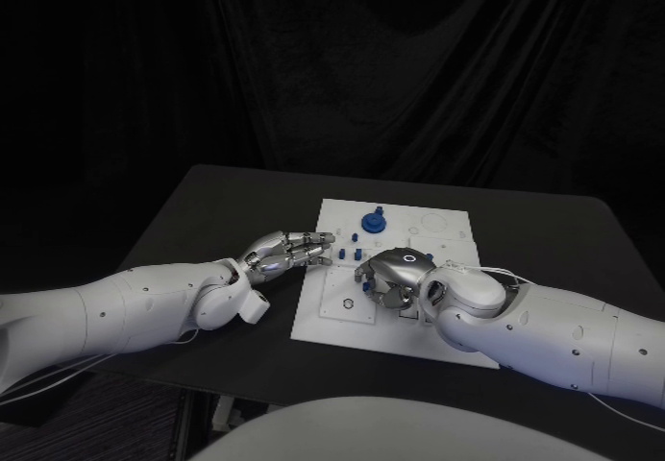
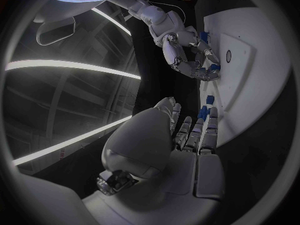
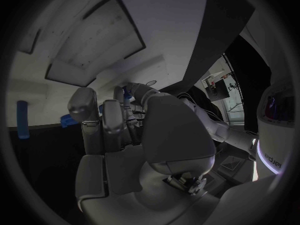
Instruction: Assemble the parts on the task board
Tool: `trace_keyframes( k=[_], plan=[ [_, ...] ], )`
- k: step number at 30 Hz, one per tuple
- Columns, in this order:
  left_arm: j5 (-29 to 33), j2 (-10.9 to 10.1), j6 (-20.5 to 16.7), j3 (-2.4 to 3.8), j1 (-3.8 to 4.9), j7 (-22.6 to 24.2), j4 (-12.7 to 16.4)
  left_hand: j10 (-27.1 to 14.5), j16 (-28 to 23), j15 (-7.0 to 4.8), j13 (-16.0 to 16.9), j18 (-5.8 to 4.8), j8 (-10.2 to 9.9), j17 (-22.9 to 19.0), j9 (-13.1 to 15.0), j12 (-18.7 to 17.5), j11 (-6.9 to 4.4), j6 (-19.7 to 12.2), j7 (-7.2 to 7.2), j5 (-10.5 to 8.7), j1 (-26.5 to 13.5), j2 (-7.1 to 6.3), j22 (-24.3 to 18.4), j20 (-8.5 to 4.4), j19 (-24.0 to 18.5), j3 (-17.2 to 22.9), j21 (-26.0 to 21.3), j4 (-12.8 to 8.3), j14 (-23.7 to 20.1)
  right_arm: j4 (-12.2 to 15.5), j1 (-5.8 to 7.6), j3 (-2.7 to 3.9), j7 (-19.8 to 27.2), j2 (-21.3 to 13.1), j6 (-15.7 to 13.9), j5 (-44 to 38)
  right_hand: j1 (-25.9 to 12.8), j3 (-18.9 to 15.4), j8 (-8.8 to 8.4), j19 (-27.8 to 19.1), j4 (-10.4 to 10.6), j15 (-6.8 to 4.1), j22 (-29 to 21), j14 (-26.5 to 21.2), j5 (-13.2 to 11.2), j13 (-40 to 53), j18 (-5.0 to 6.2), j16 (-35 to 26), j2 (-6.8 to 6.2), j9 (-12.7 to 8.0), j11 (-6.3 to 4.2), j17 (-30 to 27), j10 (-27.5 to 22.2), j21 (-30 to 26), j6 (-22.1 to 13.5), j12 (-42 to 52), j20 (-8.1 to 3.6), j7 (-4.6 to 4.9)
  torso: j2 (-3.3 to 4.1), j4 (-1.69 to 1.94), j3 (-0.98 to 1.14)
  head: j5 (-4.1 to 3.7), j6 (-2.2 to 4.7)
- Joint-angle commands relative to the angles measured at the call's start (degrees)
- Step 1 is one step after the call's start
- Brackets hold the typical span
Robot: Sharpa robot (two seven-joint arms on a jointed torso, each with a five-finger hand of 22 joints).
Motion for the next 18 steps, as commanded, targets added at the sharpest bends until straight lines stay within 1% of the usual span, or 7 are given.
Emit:
trace_keyframes(
  k=[1, 2, 4, 10, 15, 17, 18],
  plan=[
    [0.44, 0.13, 0.69, 0.06, -0.10, 6.68, 0.06, -0.34, -0.01, 0.02, -0.07, 1.16, -0.17, -0.08, -0.09, -0.39, -0.07, -0.14, 0.10, 0.34, 0.04, 0.40, -0.05, 0.33, -0.27, 0.35, -0.15, 0.08, -0.51, 0.02, -0.20, 0.01, -1.30, 0.03, 0.72, -0.13, 0.02, -0.15, -1.18, -0.46, 0.40, 0.22, 6.72, -0.54, -0.46, -0.02, -0.01, -0.40, -0.61, -1.88, 0.04, -0.24, -0.72, -0.49, -0.73, -0.19, 0.18, -0.25, 0.01, 0.02, 0.01, 0.00, -0.01],
    [0.44, 0.14, 0.69, 0.06, -0.11, 6.67, 0.05, -0.34, -0.01, 0.02, -0.07, 1.16, -0.17, -0.08, -0.09, -0.39, -0.07, -0.14, 0.10, 0.34, 0.04, 0.40, -0.05, 0.33, -0.27, 0.35, -0.15, 0.08, -0.51, 0.02, -0.20, 0.01, -1.30, 0.03, 0.68, -0.13, 0.02, -0.21, -1.39, -0.50, 0.43, 0.25, 6.71, -0.54, -0.57, -0.01, 0.01, -0.37, -0.63, -2.30, 0.05, -0.23, -0.77, -0.58, -0.99, -0.15, 0.20, -0.39, 0.01, 0.01, 0.02, 0.02, -0.01],
    [0.44, 0.15, 0.70, 0.06, -0.12, 6.65, 0.03, -0.34, -0.01, 0.02, -0.07, 1.16, -0.17, -0.08, -0.09, -0.39, -0.07, -0.14, 0.10, 0.34, 0.04, 0.40, -0.05, 0.33, -0.27, 0.35, -0.15, 0.08, -0.51, 0.02, -0.20, 0.01, -1.32, 0.02, 0.60, -0.13, -0.02, -0.51, -1.61, -0.64, 0.57, 0.35, 6.63, -0.72, -1.20, 0.01, 0.06, -0.46, -0.64, -3.92, 0.18, -0.46, -1.26, -0.95, -1.98, -0.14, 0.30, -0.78, 0.01, -0.01, 0.03, 0.04, -0.01],
    [0.44, 0.18, 0.73, 0.06, -0.15, 6.67, 0.01, -0.34, -0.01, 0.02, -0.07, 1.16, -0.17, -0.08, -0.09, -0.39, -0.07, -0.14, 0.10, 0.34, 0.04, 0.40, -0.05, 0.33, -0.27, 0.35, -0.15, 0.08, -0.51, 0.21, -0.20, 0.02, -1.30, -0.21, -0.28, -0.13, -0.19, -1.22, -1.52, -1.25, 0.83, 0.62, 6.34, -1.32, -2.19, 0.08, 0.25, -0.93, -0.77, -6.15, 0.59, -1.17, -2.95, -2.26, -2.66, -0.34, 0.52, -1.18, -0.02, 0.03, 0.01, 0.00, -0.01],
    [0.45, 0.02, 0.55, 0.06, -0.19, 6.80, 0.12, -0.34, -0.01, 0.02, -0.07, 1.16, -0.17, -0.08, -0.09, -0.39, -0.07, -0.14, 0.10, 0.34, 0.04, 0.40, -0.05, 0.33, -0.27, 0.35, -0.15, 0.08, -0.51, 1.10, 0.04, 0.16, -1.11, -1.28, -2.94, -0.13, -0.31, -1.93, -1.34, -1.77, 1.00, 0.83, 6.12, -1.79, -2.75, 0.31, 0.40, -1.18, -0.99, -7.47, 0.94, -1.59, -4.61, -3.29, -2.21, -0.33, 0.74, -1.21, -0.04, 0.02, 0.00, -0.02, -0.01],
    [0.45, -0.08, 0.41, 0.06, -0.20, 6.87, 0.19, -0.41, -0.01, -0.02, -0.07, 1.18, -0.14, -0.10, -0.07, -0.41, -0.14, -0.04, 0.12, 0.33, -0.05, 0.31, -0.12, 0.31, -0.29, 0.59, -0.17, 0.03, -0.58, 1.66, 0.48, 0.26, -1.07, -1.90, -3.86, -0.13, -0.32, -2.28, -1.31, -2.03, 1.08, 0.92, 6.01, -2.03, -2.94, 0.39, 0.48, -1.30, -1.07, -8.09, 1.14, -1.81, -5.72, -3.81, -1.99, -0.42, 0.82, -1.25, -0.04, 0.03, 0.01, -0.13, -0.01],
    [0.45, -0.14, 0.34, 0.06, -0.20, 6.92, 0.23, -0.39, -0.02, -0.04, -0.07, 1.18, -0.13, -0.12, -0.05, -0.36, -0.15, 0.01, 0.13, 0.32, -0.07, 0.27, -0.14, 0.30, -0.31, 0.63, -0.18, 0.02, -0.62, 2.04, 0.80, 0.30, -1.07, -2.28, -4.25, -0.13, -0.33, -2.67, -1.30, -2.16, 1.19, 1.04, 5.97, -2.21, -3.14, 0.34, 0.51, -1.33, -1.14, -8.77, 1.39, -1.94, -6.98, -4.09, -1.79, -0.62, 0.92, -1.23, -0.04, 0.03, 0.00, -0.17, -0.01]
  ],
)
